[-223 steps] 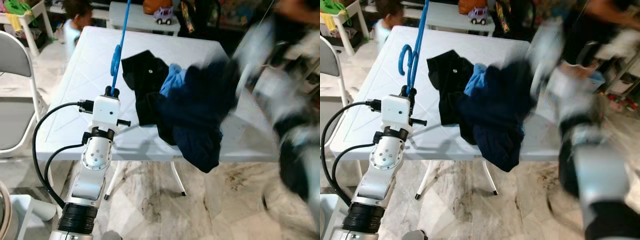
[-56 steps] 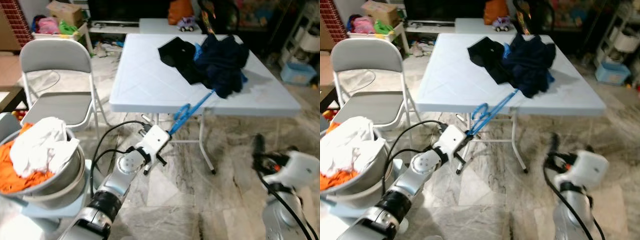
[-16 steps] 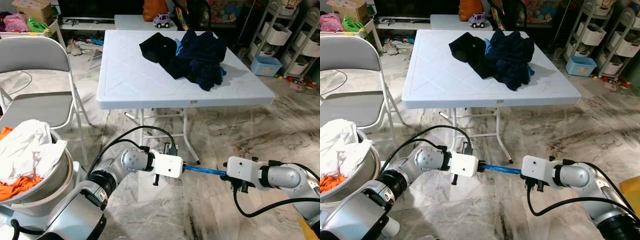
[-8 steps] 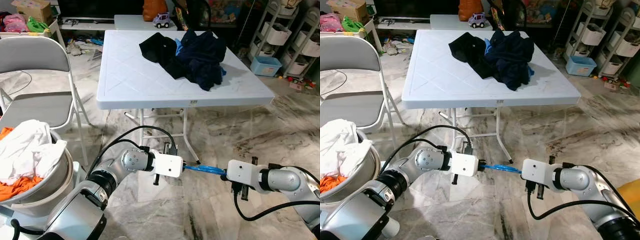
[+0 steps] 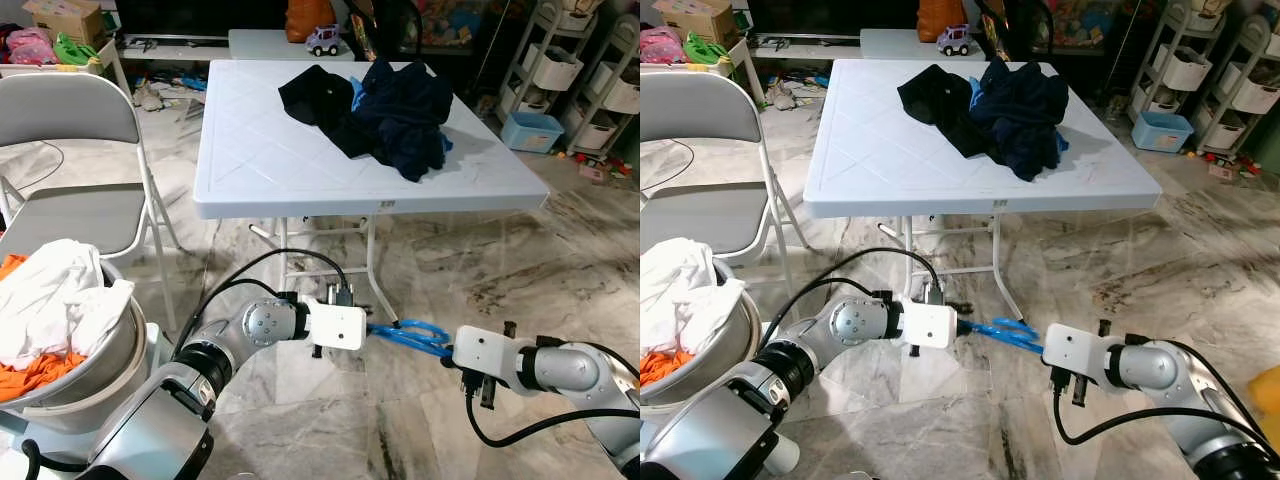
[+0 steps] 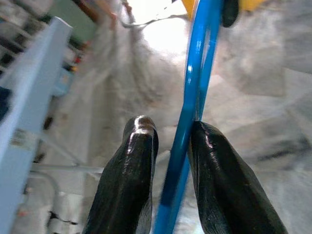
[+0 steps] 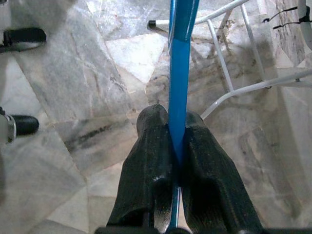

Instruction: Hang hanger

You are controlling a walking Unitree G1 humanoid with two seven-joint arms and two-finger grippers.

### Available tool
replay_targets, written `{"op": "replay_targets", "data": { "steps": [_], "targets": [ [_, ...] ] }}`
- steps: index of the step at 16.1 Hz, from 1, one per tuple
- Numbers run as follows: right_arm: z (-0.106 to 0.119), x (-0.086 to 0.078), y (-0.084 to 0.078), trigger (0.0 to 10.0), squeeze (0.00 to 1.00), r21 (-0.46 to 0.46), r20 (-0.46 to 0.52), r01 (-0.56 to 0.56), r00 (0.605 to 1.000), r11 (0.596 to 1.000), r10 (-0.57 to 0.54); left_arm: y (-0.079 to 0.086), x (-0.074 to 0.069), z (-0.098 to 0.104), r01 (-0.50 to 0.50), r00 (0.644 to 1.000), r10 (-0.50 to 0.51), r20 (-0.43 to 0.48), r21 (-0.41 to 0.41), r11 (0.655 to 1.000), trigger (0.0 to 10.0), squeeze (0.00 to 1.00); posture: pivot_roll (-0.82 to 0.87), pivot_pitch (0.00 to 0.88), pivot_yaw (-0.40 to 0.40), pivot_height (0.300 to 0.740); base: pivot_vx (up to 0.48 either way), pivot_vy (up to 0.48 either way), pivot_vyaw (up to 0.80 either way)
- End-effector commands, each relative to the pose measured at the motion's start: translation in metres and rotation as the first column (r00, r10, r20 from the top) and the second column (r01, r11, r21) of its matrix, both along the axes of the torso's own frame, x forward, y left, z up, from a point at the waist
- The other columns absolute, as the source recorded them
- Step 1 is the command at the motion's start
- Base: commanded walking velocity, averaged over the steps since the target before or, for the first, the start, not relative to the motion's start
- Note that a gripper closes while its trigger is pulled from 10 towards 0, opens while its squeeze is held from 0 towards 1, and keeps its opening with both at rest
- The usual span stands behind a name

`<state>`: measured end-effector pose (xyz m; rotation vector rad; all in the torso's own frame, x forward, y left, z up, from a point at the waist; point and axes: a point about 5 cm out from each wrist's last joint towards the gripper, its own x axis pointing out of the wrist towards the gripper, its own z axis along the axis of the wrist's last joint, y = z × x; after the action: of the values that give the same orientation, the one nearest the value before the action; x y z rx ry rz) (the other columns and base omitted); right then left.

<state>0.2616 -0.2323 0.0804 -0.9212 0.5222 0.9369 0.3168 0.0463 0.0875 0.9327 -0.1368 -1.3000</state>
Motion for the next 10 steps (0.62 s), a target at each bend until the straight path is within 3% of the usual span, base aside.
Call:
{"op": "replay_targets", "data": {
  "steps": [1,7,10],
  "targets": [
    [-0.003,-0.003,-0.008,0.0,0.00,-0.005,-0.012,0.034,0.999,0.999,-0.034,-0.002,0.002,0.009,0.016,0.999,-0.015,0.043,-0.030,0.999,10.0,1.00,0.11,0.026,-0.075,0.740,0.000,0.000,0.00],
    [-0.016,-0.006,-0.008,0.0,0.00,-0.003,-0.023,0.070,0.997,0.998,-0.070,0.007,-0.006,0.011,0.092,0.996,-0.091,0.010,-0.116,0.989,10.0,1.00,0.12,0.033,-0.077,0.740,0.000,0.000,0.00],
    [-0.025,-0.006,-0.011,0.0,0.00,-0.002,-0.004,0.128,0.992,0.992,-0.128,0.010,-0.005,0.026,0.087,0.996,-0.078,0.046,-0.267,0.960,10.0,1.00,0.12,0.036,-0.082,0.740,0.000,0.000,0.00]
  ]
}}
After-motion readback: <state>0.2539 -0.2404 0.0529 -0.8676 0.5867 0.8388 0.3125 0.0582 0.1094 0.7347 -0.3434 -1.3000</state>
